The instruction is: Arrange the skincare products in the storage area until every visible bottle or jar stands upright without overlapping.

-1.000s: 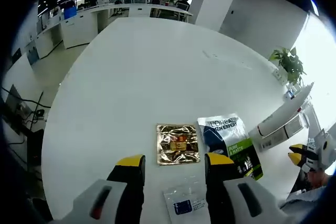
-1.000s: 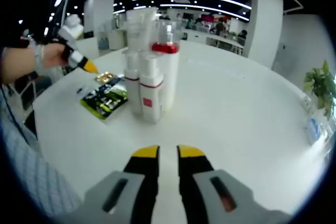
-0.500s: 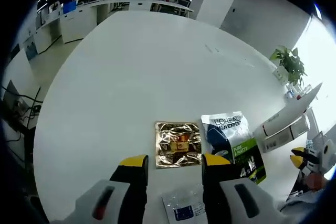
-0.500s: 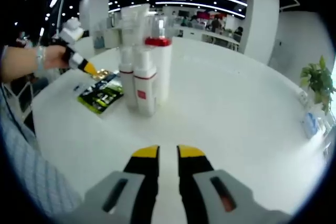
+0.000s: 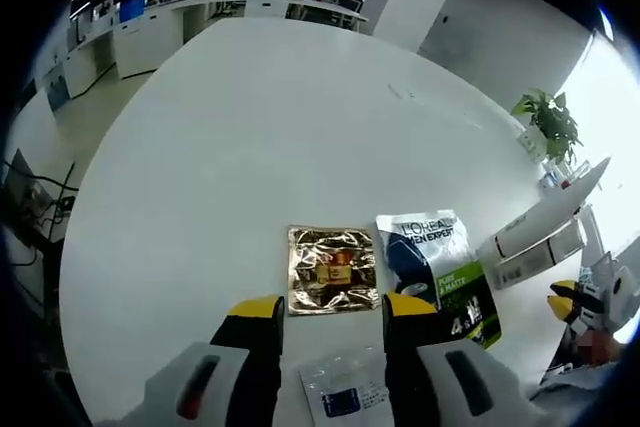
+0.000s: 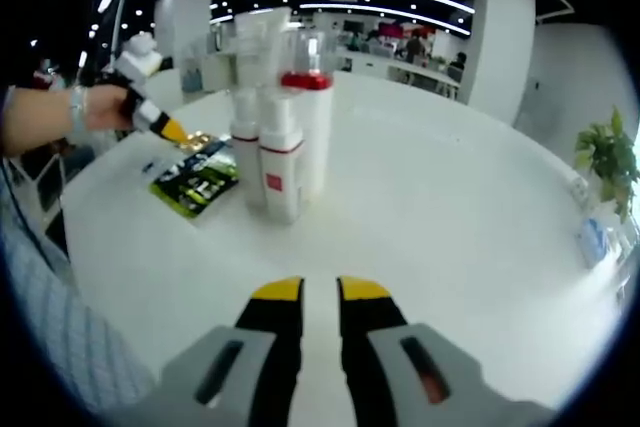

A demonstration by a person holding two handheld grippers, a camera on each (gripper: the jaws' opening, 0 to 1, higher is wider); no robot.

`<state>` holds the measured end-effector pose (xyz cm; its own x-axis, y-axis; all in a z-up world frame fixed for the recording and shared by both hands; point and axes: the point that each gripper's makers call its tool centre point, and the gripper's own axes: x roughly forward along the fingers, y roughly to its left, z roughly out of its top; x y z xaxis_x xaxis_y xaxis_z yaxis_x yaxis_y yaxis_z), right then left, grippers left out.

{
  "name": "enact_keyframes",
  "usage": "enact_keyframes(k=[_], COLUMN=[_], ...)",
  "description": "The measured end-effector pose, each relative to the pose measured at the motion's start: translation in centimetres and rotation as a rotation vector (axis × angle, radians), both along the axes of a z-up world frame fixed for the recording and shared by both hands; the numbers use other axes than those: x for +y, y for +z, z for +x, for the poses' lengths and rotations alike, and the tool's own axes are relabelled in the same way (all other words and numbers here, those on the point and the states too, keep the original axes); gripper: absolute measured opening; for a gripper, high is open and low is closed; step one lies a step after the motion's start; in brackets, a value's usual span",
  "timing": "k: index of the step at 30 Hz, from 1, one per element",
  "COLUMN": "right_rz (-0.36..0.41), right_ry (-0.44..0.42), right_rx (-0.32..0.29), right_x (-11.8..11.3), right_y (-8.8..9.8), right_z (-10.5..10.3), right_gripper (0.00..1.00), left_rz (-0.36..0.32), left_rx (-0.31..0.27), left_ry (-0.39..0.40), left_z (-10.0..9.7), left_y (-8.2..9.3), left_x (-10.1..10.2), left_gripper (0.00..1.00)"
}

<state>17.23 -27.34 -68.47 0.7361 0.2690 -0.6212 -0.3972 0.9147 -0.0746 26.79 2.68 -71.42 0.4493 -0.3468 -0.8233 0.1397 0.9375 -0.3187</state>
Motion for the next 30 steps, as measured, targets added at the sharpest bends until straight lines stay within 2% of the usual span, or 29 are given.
enact_keyframes(k=[22, 23, 24, 26, 28, 30], right_rz=[0.0, 0.001, 0.003, 0.01, 0.023, 0.045], right_ry=[0.007, 0.007, 0.008, 0.009, 0.01, 0.009], right_rx=[0.005, 0.004, 0.002, 0.001, -0.013, -0.027], right_x=[0.2, 0.2, 0.2, 0.2, 0.3, 0.3], right_y=[-0.1, -0.1, -0.1, 0.0, 0.3, 0.6], right_z=[-0.1, -0.1, -0.1, -0.1, 0.0, 0.2], right_gripper=[0.12, 0.12, 0.12, 0.12, 0.12, 0.12], left_rz=[0.0, 0.007, 0.008, 0.007, -0.004, -0.01], left_rx=[-0.002, -0.024, -0.071, -0.113, -0.203, -0.258], left_ry=[-0.012, 0.001, 0.021, 0.035, 0.067, 0.088], left_z=[0.0, 0.3, 0.8, 1.2, 1.6, 1.3], left_y=[0.1, 0.6, 1.4, 2.4, 4.6, 6.0], left_x=[-0.4, -0.2, 0.0, 0.1, 0.5, 1.0], left_gripper=[0.4, 0.39, 0.38, 0.37, 0.37, 0.38])
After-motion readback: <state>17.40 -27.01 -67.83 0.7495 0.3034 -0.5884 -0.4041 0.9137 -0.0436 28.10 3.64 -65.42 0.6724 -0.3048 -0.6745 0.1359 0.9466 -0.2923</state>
